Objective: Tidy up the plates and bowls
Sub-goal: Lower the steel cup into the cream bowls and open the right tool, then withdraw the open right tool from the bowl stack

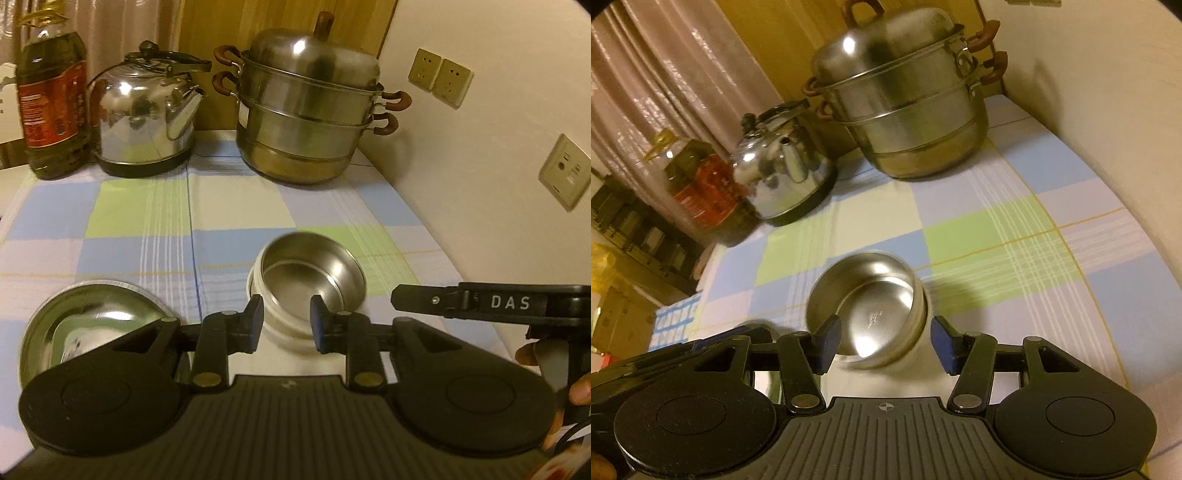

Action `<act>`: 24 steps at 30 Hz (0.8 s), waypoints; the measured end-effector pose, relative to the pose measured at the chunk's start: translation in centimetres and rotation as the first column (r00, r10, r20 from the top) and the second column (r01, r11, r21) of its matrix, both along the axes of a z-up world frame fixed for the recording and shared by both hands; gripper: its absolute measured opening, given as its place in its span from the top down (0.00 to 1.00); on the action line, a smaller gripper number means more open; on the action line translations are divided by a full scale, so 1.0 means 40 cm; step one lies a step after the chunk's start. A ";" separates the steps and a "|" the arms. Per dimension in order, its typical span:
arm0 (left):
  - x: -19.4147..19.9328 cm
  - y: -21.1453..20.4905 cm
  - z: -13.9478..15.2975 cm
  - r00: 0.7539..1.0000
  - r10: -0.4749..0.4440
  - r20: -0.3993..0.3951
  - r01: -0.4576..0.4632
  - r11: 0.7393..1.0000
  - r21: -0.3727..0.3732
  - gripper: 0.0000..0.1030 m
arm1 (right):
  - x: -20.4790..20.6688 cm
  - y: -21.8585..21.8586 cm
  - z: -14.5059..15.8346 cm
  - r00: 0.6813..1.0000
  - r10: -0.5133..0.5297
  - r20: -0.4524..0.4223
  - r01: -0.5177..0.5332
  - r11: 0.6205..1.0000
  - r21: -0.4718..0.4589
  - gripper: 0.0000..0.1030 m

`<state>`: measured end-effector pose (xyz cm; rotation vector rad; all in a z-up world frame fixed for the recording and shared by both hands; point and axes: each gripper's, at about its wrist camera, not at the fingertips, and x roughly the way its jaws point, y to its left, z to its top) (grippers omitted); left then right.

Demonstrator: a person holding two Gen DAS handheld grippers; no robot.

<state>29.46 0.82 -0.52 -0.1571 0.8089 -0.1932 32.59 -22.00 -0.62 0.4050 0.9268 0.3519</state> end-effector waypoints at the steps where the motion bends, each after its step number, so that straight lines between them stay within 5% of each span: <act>1: -0.022 -0.002 0.003 1.000 0.005 -0.002 -0.005 1.000 0.000 0.77 | -0.020 -0.005 0.003 1.000 0.005 0.001 -0.005 1.000 0.005 0.46; 24: -0.423 -0.056 -0.015 0.988 0.136 -0.071 -0.135 0.990 0.029 0.72 | -0.389 -0.062 -0.002 0.991 0.134 -0.004 -0.134 0.989 -0.063 0.30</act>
